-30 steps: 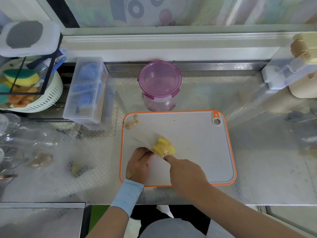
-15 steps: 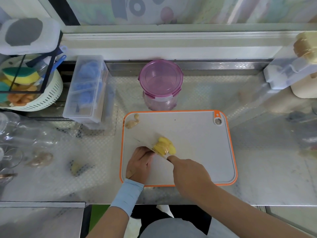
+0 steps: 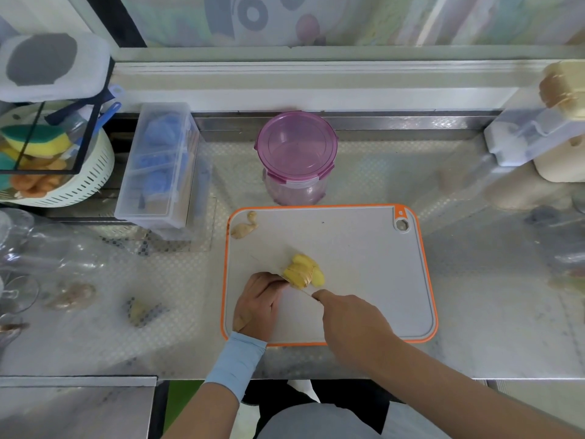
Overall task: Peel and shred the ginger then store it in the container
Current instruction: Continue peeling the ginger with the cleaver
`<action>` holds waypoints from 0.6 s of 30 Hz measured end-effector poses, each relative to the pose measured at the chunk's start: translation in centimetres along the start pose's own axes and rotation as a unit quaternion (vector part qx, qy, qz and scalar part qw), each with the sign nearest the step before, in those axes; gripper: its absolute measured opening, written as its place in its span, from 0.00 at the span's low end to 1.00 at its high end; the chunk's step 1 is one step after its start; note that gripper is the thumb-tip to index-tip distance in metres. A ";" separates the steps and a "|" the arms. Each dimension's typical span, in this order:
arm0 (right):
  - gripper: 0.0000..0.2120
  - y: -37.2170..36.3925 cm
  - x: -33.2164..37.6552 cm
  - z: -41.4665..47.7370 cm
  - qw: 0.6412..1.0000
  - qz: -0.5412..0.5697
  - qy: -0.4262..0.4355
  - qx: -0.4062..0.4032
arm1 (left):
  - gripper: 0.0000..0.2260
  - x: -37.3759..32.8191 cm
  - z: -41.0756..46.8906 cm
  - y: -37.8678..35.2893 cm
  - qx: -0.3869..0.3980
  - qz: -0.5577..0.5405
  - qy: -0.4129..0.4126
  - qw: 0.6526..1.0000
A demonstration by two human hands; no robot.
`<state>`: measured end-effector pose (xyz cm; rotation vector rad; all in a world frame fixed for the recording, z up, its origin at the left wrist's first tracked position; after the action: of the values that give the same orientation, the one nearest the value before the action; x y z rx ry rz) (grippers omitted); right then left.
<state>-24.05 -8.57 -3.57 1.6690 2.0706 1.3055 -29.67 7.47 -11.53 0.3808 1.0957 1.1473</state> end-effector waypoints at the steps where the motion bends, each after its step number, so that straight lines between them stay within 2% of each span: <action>1: 0.27 0.0 0.0 0.1 1.000 0.005 -0.004 0.005 | 0.15 0.0 0.0 0.0 0.003 0.000 0.002 1.000; 7: 0.18 0.4 -0.2 0.6 1.000 0.009 -0.017 0.024 | 0.07 0.8 -0.5 -0.6 0.026 0.008 0.001 1.000; 18: 0.15 0.2 -0.2 0.9 0.999 0.002 -0.012 0.038 | 0.08 0.6 -0.3 -0.5 0.024 0.006 0.006 1.000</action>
<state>-23.30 -8.28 -4.02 1.7111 2.1292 1.2155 -29.63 7.73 -12.29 0.4194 1.1348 1.1366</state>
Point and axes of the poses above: each hand's wrist, its own z-axis towards the middle knuckle, its own y-axis out of the back of the hand, x = y × z, the point moved 4 cm from there along z, towards the middle knuckle, and after that the axes turned 4 degrees about z, right-handed, at the moved point
